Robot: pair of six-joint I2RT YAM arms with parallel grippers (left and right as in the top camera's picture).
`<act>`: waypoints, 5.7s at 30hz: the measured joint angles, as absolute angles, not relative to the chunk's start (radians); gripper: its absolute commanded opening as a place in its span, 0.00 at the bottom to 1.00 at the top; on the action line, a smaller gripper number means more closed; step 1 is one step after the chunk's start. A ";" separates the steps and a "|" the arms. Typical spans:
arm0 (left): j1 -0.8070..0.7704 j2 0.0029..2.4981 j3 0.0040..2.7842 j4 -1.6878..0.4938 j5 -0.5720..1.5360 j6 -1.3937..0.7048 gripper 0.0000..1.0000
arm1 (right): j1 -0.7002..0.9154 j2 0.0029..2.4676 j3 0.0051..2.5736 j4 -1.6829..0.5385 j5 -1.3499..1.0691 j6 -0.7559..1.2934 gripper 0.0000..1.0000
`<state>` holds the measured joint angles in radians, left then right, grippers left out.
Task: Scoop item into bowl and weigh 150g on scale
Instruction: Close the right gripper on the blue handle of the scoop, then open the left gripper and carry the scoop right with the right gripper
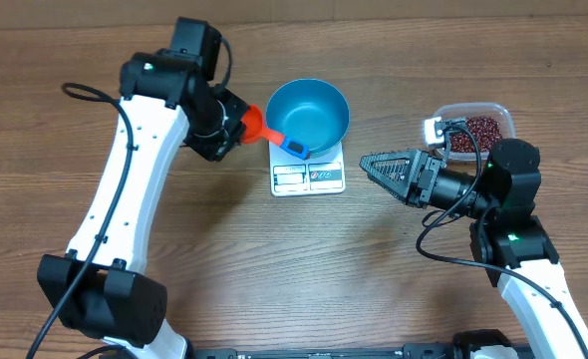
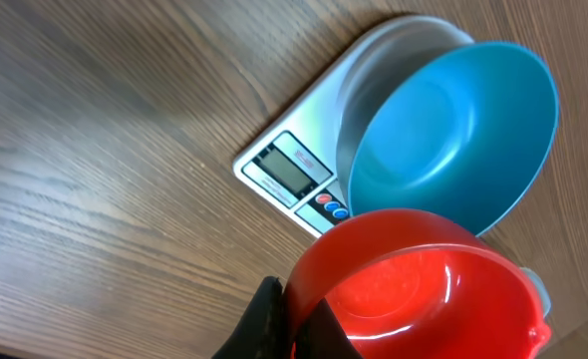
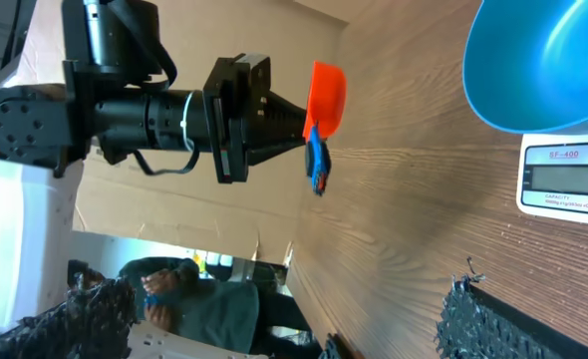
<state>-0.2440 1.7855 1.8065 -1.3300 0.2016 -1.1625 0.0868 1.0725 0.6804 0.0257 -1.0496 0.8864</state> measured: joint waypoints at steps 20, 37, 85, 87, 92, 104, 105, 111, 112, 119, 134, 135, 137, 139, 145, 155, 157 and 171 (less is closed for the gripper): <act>-0.410 1.785 1.806 -1.270 0.183 -1.308 0.04 | 0.087 1.091 0.680 -0.020 -1.002 0.844 1.00; -0.480 1.785 1.806 -1.232 0.183 -1.322 0.04 | 0.125 1.129 0.680 -0.016 -0.990 0.821 0.95; -0.570 1.785 1.806 -1.201 0.183 -1.341 0.04 | 0.125 1.129 0.681 -0.016 -0.987 0.814 0.34; -0.577 1.785 1.806 -1.200 0.183 -1.364 0.04 | 0.125 1.129 0.681 -0.015 -0.987 0.813 0.34; -0.588 1.785 1.806 -1.200 0.172 -1.444 0.04 | 0.125 1.129 0.681 -0.015 -0.986 0.814 0.35; -0.606 1.785 1.806 -1.203 0.137 -1.575 0.04 | 0.125 1.129 0.681 0.105 -0.901 0.896 0.35; -0.606 1.785 1.806 -1.203 0.136 -1.580 0.04 | 0.125 1.129 0.681 0.113 -0.896 0.904 0.35; -0.606 1.785 1.806 -1.203 0.133 -1.598 0.04 | 0.125 1.129 0.681 0.110 -0.880 0.923 0.25; -0.606 1.785 1.806 -1.203 0.133 -1.599 0.04 | 0.125 1.129 0.681 0.109 -0.878 0.925 0.22; -0.606 1.785 1.806 -1.202 0.134 -1.599 0.04 | 0.125 1.131 0.681 0.090 -0.864 0.930 0.04; -0.606 1.785 1.806 -1.203 0.122 -1.603 0.67 | 0.125 1.131 0.681 0.086 -0.857 0.935 0.04; -0.606 1.785 1.806 -1.203 0.122 -1.600 0.82 | 0.125 1.131 0.681 0.086 -0.857 0.936 0.04; -0.606 1.785 1.806 -1.204 0.121 -1.590 1.00 | 0.125 1.131 0.681 0.086 -0.856 0.934 0.04; -0.604 1.785 1.806 -1.204 0.120 -1.568 1.00 | 0.125 1.131 0.681 0.086 -0.856 0.931 0.04; -0.532 1.785 1.809 -1.205 0.208 -1.386 1.00 | 0.125 1.131 0.681 0.051 -0.831 0.897 0.04; -0.296 1.785 1.874 -1.277 0.336 -1.040 1.00 | 0.125 1.114 0.704 -0.147 -0.746 0.804 0.04; -0.287 1.785 1.875 -1.280 0.342 -0.981 1.00 | 0.125 1.105 0.745 -0.275 -0.706 0.765 0.04; -0.321 1.785 1.878 -1.286 0.204 -0.608 0.99 | 0.126 1.078 1.246 -1.066 -0.144 0.509 0.04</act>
<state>-0.3214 1.7855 1.8782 -1.2858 0.2043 -0.6079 0.1261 1.0779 1.2457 -1.0664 -0.1436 0.5087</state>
